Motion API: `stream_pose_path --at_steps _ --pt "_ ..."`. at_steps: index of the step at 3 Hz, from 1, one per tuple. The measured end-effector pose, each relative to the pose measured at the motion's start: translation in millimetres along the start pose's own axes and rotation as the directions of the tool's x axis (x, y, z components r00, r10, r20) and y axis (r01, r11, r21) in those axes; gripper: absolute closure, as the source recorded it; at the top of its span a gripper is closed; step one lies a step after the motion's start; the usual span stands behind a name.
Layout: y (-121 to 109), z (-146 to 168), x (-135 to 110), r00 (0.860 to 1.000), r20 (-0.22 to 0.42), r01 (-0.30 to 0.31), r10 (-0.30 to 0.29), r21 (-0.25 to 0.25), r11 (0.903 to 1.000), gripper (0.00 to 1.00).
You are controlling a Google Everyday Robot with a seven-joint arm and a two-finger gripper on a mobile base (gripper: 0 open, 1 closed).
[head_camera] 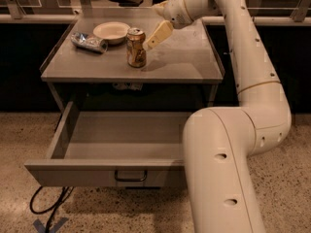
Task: Place orange can into top drawer
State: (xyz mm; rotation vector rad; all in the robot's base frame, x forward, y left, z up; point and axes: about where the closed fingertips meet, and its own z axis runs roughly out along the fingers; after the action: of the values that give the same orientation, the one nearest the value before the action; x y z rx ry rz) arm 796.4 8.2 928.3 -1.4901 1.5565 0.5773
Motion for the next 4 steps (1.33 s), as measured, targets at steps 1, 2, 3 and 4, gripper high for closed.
stream_pose_path --at_steps 1,2,3,4 --pt "3.2 8.6 4.2 1.0 0.018 -0.01 0.011 -0.022 0.9997 0.0" --pt "17.0 42.0 14.5 0.998 0.053 -0.035 0.041 -0.104 0.994 0.0" --pt "26.1 63.7 19.9 0.996 0.07 -0.042 0.053 -0.154 0.9872 0.0" --pt "26.2 64.1 20.1 0.996 0.07 -0.042 0.054 -0.155 0.9871 0.0"
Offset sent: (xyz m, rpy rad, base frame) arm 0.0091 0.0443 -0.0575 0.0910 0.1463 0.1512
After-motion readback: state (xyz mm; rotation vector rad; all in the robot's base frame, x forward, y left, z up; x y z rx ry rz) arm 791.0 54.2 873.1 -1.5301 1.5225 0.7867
